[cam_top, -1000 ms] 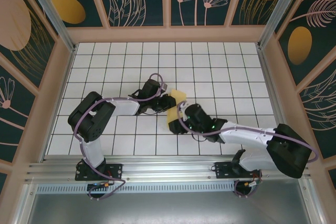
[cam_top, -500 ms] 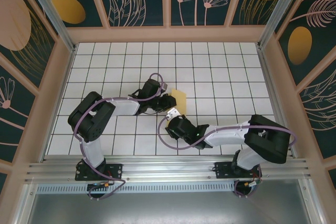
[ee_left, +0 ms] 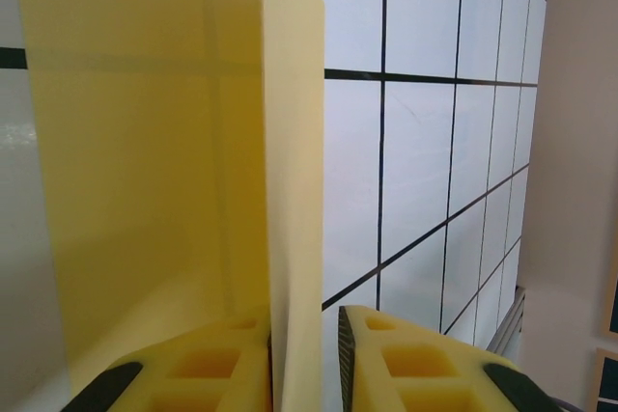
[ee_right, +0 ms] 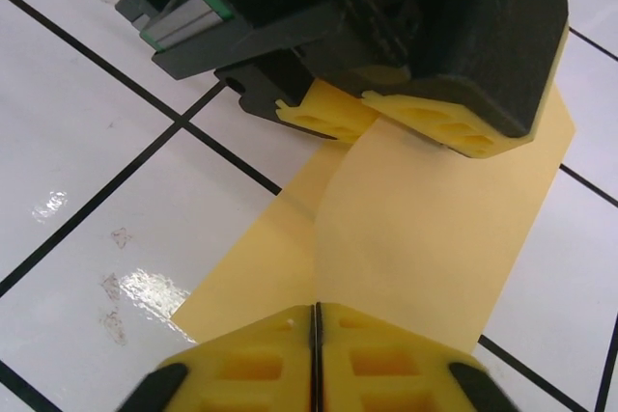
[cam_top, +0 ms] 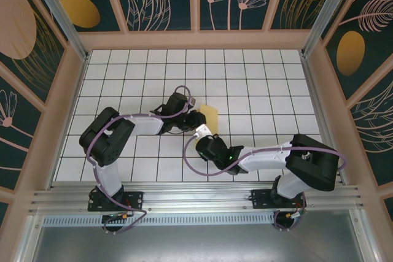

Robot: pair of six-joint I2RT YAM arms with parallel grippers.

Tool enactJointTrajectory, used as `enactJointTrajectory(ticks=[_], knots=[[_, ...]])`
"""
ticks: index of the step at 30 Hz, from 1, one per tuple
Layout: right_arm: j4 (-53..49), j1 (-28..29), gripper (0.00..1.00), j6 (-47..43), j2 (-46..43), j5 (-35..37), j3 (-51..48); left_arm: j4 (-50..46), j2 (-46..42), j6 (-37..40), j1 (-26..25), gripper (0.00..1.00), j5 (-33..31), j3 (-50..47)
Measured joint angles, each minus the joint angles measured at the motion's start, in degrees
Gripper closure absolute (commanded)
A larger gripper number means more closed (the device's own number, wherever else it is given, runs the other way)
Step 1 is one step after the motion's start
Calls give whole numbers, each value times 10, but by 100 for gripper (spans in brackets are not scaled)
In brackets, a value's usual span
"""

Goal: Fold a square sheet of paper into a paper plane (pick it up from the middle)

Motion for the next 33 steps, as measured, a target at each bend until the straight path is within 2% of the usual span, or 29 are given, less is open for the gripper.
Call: enactJointTrajectory(ticks=[3, 6, 8, 17, 23, 28, 33], knots=[[-4, -1, 100, 2, -5, 2, 1, -20, -12, 2, 0, 66, -11, 0], [-10, -4, 100, 10, -18, -2, 4, -48, -40, 3, 0, 64, -39, 0], [-13, -9, 100, 19, -24, -12, 11, -70, -64, 4, 0, 60, -66, 0], [-48, -53, 100, 107, -21, -93, 81, -136, -213, -4, 20, 56, -207, -37], [-104, -86, 100, 168, -14, -120, 119, -147, -294, -25, 24, 58, -272, -93], [-147, -99, 100, 204, -23, -134, 149, -150, -316, -30, 24, 64, -284, -118], [-162, -102, 100, 248, -26, -150, 171, -145, -317, -30, 24, 70, -268, -124]])
